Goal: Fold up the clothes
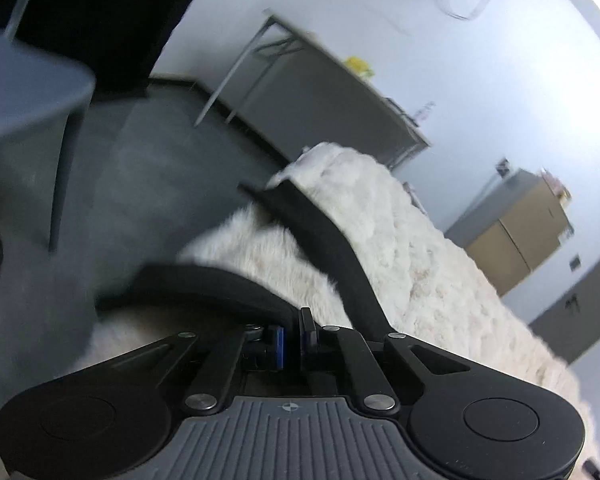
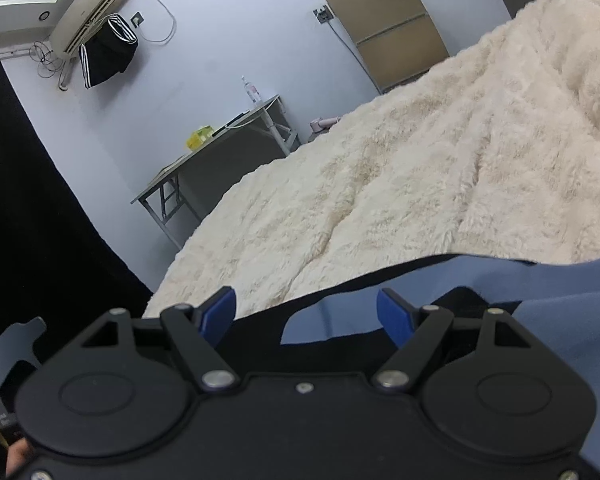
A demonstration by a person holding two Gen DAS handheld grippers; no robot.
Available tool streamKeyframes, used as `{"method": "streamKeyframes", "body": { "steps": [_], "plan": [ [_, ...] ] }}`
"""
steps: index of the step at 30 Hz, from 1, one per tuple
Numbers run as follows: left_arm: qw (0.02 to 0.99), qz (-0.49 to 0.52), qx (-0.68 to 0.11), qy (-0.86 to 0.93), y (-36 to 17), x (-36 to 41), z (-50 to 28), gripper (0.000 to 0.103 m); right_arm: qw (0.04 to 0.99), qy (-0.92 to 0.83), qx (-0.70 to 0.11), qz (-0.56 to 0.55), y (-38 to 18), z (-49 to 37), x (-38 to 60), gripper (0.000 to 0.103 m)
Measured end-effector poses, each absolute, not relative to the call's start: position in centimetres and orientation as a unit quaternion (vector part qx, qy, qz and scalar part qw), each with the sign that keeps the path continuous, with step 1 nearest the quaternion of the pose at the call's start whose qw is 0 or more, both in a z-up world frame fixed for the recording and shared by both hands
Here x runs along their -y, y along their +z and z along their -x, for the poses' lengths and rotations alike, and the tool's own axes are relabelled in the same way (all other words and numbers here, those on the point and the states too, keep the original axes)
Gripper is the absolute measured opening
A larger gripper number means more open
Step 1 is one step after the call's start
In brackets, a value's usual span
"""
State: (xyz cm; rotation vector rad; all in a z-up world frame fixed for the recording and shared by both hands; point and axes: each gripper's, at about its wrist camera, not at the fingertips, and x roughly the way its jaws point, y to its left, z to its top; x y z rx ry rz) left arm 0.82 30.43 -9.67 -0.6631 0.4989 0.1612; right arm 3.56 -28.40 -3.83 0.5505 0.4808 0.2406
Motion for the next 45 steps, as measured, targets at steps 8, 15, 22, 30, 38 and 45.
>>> {"method": "streamKeyframes", "body": {
  "steps": [8,15,22,30,38,45],
  "plan": [
    [0.892,0.341,-0.243,0.173,-10.3,-34.3,2.1,0.030,0.924,0.126,-0.237,-0.271,-4.2,-3.1,28.4,0.076],
    [0.877,0.365,-0.244,0.196,-10.7,-37.4,5.2,0.081,0.926,0.140,-0.248,-0.248,-3.9,-3.0,27.2,0.076],
    [0.765,0.564,-0.302,0.072,-18.2,-40.4,2.1,0.081,0.932,0.135,-0.263,-0.211,-4.3,-2.9,26.0,0.076],
    [0.799,0.564,-0.184,0.100,-18.2,-41.0,1.2,0.003,0.934,0.114,-0.277,-0.196,-4.4,-3.1,25.7,0.076],
    [0.841,0.471,-0.203,0.172,-12.5,-43.8,5.6,0.045,0.931,0.153,-0.266,-0.197,-3.6,-2.1,24.9,0.076],
    [0.864,0.430,-0.164,0.203,-9.1,-43.0,5.0,0.055,0.930,0.180,-0.264,-0.184,-3.3,-2.3,24.1,0.076]
  ]
}}
